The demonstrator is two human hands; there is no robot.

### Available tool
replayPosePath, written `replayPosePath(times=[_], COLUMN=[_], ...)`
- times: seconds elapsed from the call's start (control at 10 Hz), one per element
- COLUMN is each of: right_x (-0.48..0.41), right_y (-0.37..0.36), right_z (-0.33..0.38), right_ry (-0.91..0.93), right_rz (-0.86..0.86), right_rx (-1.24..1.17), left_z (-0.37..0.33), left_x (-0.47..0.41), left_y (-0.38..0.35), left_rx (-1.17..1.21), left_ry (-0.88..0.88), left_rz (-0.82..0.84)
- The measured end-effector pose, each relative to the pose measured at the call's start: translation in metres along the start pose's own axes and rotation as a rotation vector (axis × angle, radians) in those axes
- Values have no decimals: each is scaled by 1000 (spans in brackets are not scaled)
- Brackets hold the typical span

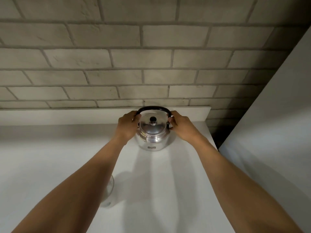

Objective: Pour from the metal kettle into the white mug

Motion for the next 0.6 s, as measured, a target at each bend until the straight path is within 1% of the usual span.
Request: replayPosePath(times=[0.1,0.3,0.5,0.6], right_x=[-10,-27,-23,-16], right_y=[0,-3,-4,-2], right_z=[-6,-10,-16,-11], right_ry=[-11,1,-15,-17], right_rz=[12,36,34,1], right_rx=[-21,-58,-144,-101], left_z=[9,20,17,5], left_x=[-13,-29,-24,-20], left_y=[-2,-1,-2,0], left_rx=[105,171,156,74], left_ry=[8,16,6,-25], left_rz=[36,26,43,43])
Point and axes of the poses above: each hand's wrist, its own x-axis away from the middle knuckle, its own y-axis out of the back of the hand, z = x × y, the point moved 9 cm from there along -x, towards the middle knuckle, and after that the axes turned 14 degrees about z, right-handed, at the moved point
